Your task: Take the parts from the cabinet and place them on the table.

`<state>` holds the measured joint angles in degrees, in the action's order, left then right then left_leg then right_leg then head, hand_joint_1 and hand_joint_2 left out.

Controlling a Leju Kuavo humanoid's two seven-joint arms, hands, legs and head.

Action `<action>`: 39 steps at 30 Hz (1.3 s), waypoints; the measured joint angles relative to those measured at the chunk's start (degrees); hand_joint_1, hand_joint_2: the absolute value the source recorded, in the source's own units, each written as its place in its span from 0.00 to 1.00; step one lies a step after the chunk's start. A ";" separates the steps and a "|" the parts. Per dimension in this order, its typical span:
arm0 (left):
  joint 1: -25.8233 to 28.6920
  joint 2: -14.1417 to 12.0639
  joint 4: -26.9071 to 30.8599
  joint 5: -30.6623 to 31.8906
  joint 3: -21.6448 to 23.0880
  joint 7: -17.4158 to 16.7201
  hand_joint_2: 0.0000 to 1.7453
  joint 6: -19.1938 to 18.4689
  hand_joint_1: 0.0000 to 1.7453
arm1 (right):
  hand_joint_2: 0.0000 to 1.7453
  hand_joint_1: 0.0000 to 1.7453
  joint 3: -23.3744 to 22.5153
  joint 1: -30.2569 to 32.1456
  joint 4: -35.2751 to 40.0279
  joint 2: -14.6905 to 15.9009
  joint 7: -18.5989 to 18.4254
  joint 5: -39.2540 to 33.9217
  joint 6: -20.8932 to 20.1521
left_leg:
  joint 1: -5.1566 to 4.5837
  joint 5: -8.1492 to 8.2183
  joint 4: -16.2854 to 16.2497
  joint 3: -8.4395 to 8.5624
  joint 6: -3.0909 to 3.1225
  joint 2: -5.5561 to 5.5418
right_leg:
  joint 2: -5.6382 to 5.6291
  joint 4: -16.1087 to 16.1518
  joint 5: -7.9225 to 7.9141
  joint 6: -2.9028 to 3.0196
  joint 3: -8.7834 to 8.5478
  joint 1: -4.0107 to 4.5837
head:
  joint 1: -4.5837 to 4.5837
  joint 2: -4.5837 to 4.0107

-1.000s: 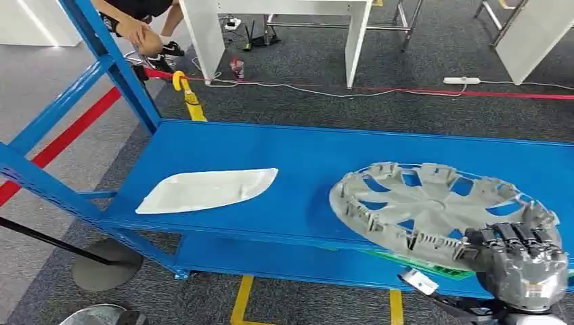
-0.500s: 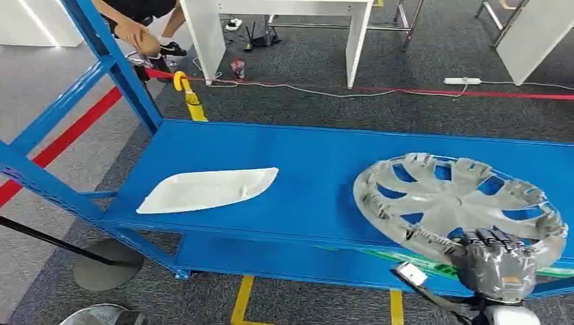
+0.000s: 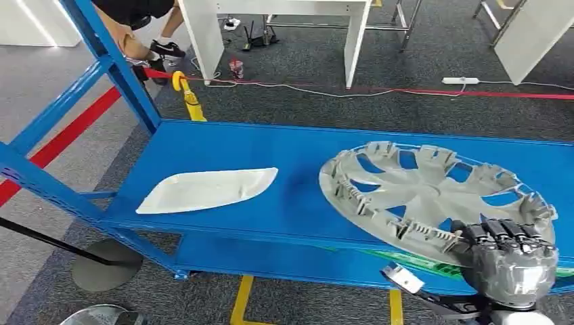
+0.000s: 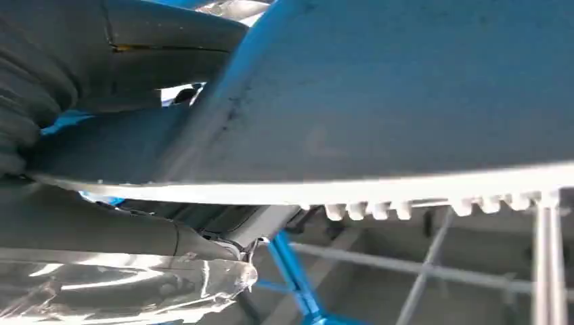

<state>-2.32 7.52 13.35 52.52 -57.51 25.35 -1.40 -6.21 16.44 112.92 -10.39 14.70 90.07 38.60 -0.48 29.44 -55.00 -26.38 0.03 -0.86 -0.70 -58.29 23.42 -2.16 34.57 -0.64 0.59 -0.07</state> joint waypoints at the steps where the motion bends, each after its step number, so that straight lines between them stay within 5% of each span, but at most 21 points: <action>1: 0.01 0.04 0.00 0.02 -0.11 0.07 0.00 0.00 0.00 | 1.00 1.00 0.02 -0.24 0.68 -0.34 -0.38 0.00 0.00 | 0.00 0.00 0.00 0.00 0.00 0.00 | 0.01 0.00 0.00 0.00 0.00 0.00 | 0.00 0.00; 7: 0.02 0.22 0.00 0.02 -0.68 0.33 0.00 0.11 0.00 | 1.00 1.00 0.50 -0.46 3.38 -1.39 -2.28 0.04 0.00 | 0.00 0.01 0.00 -0.02 0.01 -0.01 | 0.05 0.01 0.01 -0.01 0.01 0.00 | -0.02 0.00; 8: 0.02 0.24 0.00 0.02 -0.79 0.44 1.00 0.20 0.00 | 1.00 1.00 0.72 -0.48 3.77 -1.47 -2.61 0.04 0.00 | 0.00 0.01 0.00 -0.02 0.01 0.00 | 0.04 0.01 0.01 -0.01 0.01 0.00 | -0.02 0.00; 34: -0.04 0.31 0.00 -1.05 -3.80 2.01 1.00 1.03 0.00 | 1.00 1.00 8.32 -2.48 12.76 -1.69 -4.93 -0.28 -0.02 | 0.00 0.01 0.00 -0.01 0.01 0.00 | 0.04 0.01 0.01 0.00 0.01 0.00 | 0.00 0.00; 36: -0.03 0.31 0.00 -1.13 -3.95 2.73 1.00 1.14 0.00 | 1.00 1.00 7.96 -2.24 12.54 -2.86 0.51 -6.21 -0.02 | 0.00 0.01 0.00 -0.01 0.01 0.00 | 0.04 0.03 0.01 0.00 0.02 0.01 | 0.00 0.00; 39: 0.04 0.31 0.13 -2.40 -3.91 3.82 1.00 2.47 0.00 | 1.00 1.00 3.14 -1.45 9.25 -6.15 21.51 -26.21 -0.04 | -0.29 0.04 -0.38 -0.16 0.83 0.00 | 0.00 0.49 -0.43 -0.61 -0.03 -0.36 | -0.07 0.00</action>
<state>-2.28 7.82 13.49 50.12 -61.42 29.18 1.07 -3.07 14.99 122.16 -16.54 36.21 63.86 38.56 -0.78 29.48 -55.38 -26.54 0.86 -0.86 -0.71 -57.80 22.99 -2.77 34.54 -1.00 0.52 -0.07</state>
